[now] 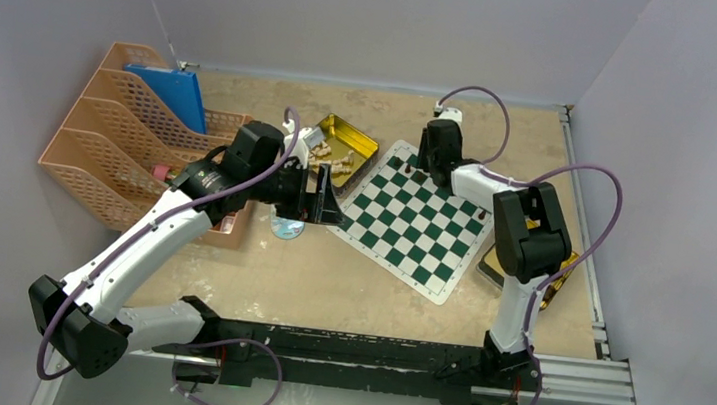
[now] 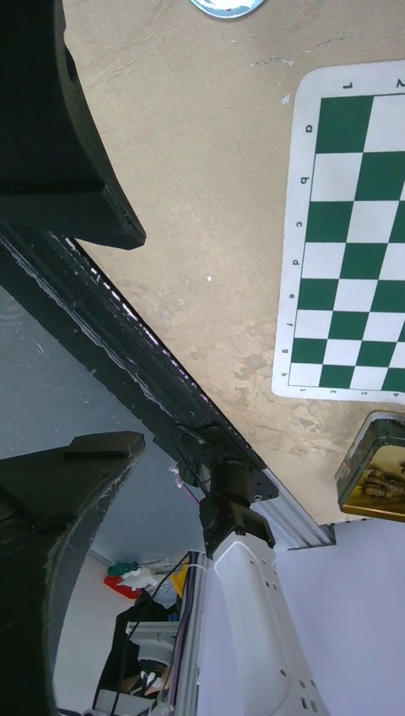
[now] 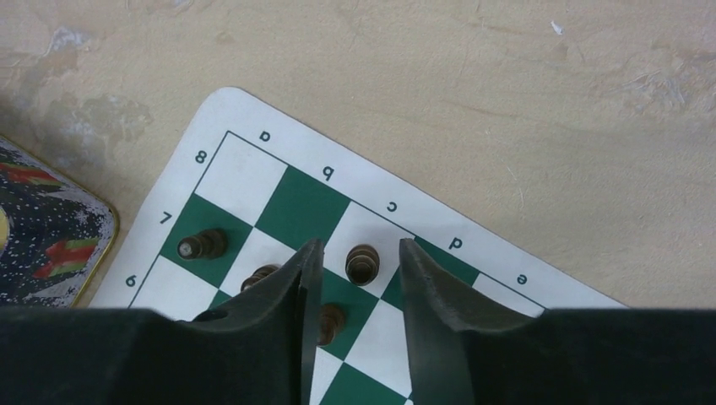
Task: Set up the chess pieces on the board
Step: Place the chess piece on the chessboard.
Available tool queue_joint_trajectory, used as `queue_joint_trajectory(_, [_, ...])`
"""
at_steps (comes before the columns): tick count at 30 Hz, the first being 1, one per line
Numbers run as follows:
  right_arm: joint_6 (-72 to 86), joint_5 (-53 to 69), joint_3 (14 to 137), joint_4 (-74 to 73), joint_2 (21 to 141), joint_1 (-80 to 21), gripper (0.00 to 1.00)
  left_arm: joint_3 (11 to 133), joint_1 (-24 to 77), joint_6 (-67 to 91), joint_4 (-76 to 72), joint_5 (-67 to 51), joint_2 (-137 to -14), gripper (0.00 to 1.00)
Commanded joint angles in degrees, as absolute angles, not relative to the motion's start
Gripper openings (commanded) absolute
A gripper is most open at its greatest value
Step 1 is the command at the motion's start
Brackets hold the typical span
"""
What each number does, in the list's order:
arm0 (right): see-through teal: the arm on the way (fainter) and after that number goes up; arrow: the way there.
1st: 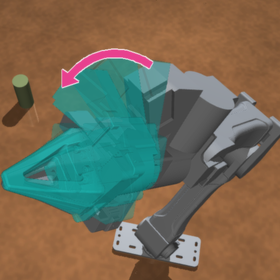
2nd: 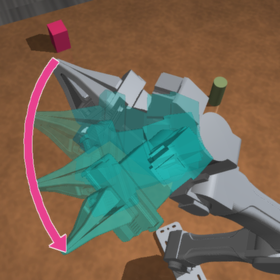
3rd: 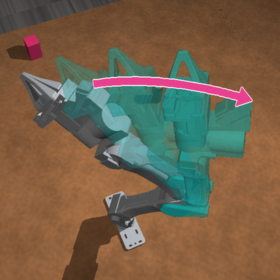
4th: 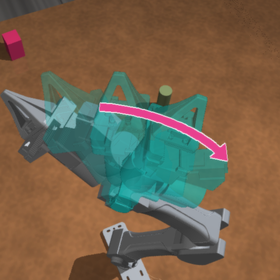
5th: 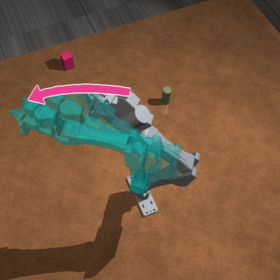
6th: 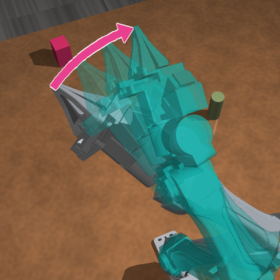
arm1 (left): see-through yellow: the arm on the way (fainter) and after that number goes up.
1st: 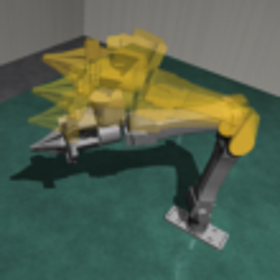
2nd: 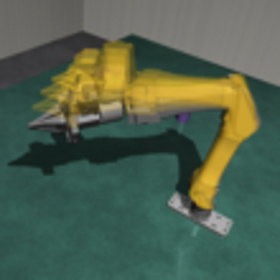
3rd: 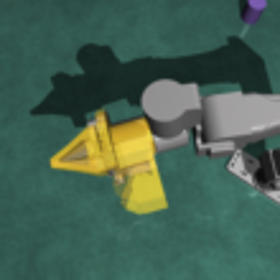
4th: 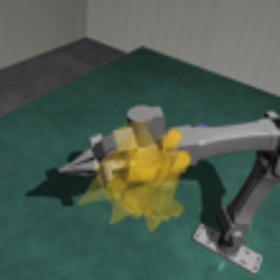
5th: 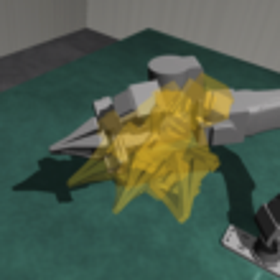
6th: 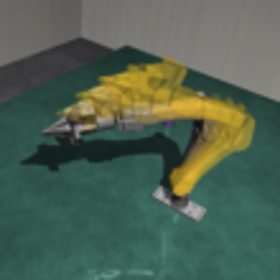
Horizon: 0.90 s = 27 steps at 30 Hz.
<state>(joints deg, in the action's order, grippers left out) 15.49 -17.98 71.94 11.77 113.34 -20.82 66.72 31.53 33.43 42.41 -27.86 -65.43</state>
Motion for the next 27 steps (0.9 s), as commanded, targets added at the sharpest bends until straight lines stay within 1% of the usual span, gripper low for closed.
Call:
queue_joint_trajectory(1, [15.5,-17.4,76.2,11.0,111.9,-20.5,0.44,67.4,31.4,33.8,42.1,-26.8,-63.7,0.79])
queue_joint_trajectory(4, [15.5,-17.6,78.4,8.4,111.4,-20.5,0.49,67.6,31.4,33.7,42.3,-26.6,-63.9,0.80])
queue_joint_trajectory(8, [17.0,-17.6,80.0,5.6,109.6,-20.4,0.51,68.5,31.4,33.5,44.2,-22.8,-64.2,0.81])
queue_joint_trajectory(12, [19.9,-18.5,81.1,1.4,106.5,-20.4,0.52,69.3,31.5,32.3,45.0,-19.4,-64.4,0.83])
queue_joint_trajectory(15, [22.7,-19.0,80.4,-2.9,102.0,-20.3,0.52,69.5,31.4,32.0,45.7,-18.2,-65.4,0.83])
queue_joint_trajectory(22, [29.9,-26.0,75.5,-16.4,90.6,-19.5,0.52,68.6,31.3,31.7,45.3,-20.0,-67.3,0.83])
queue_joint_trajectory(27, [34.4,-30.9,69.8,-25.1,82.0,-16.3,0.55,67.1,31.3,31.5,42.5,-25.0,-67.8,0.83])
